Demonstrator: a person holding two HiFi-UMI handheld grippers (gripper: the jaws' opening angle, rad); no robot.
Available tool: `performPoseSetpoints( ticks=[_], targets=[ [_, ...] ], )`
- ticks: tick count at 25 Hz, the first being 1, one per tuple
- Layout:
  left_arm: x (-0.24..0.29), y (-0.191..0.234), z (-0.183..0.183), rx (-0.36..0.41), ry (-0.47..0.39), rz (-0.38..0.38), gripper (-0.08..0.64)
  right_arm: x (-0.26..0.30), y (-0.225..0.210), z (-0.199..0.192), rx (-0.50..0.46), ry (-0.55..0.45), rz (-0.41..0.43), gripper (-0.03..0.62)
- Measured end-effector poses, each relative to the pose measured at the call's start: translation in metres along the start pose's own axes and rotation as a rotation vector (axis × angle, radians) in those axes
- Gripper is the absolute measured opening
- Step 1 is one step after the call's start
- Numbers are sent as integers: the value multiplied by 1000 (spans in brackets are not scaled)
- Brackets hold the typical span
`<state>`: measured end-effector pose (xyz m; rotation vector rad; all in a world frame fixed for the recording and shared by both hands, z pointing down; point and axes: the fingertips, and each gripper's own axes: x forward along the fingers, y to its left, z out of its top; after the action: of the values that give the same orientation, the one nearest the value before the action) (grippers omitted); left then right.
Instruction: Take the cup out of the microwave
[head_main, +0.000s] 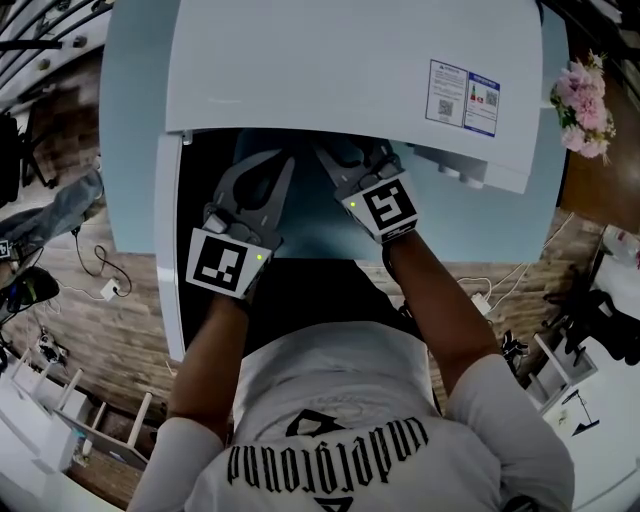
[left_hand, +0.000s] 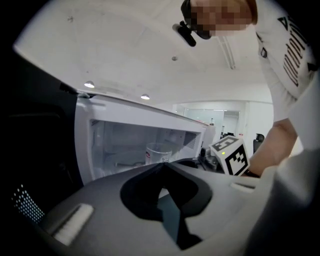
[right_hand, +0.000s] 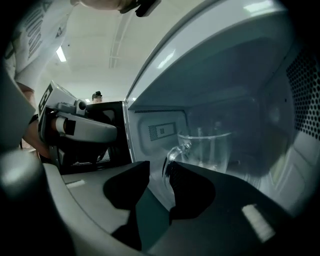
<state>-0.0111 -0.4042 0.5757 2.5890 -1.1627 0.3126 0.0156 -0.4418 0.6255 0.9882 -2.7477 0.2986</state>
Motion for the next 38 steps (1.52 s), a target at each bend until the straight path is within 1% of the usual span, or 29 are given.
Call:
performPoseSetpoints(
  ticks=[2,6,8,9,18,27,32,38],
  targets=[
    [-1,-3,-1,-2,1,-5,49,3,2,2,-12,-11,5,118],
    [-2,-6,-5,-8,15,-11,49,8,3,5,-23,13,11,114],
    [-2,-6,-5,-11,12,-10,49,8,1,6,-30,2,0,40],
    [-1,-6,-4,-10,10,-10,49,9,1,6,-34,-3,-3,25],
    [-3,-7,-3,-8,7,-9,49,4,3,9,-57,-25,-15,23],
    [-8,-13,2,-8,-7,1,49,-15,16,12,-65,-32,-18,23],
    [-15,-21,8,2,-19,6,49,-29,29,17,-69,-42,-12,23],
    [-26,-37,18,23,-38,6,49,-50,53,19,-83,-40,13,23]
  ],
)
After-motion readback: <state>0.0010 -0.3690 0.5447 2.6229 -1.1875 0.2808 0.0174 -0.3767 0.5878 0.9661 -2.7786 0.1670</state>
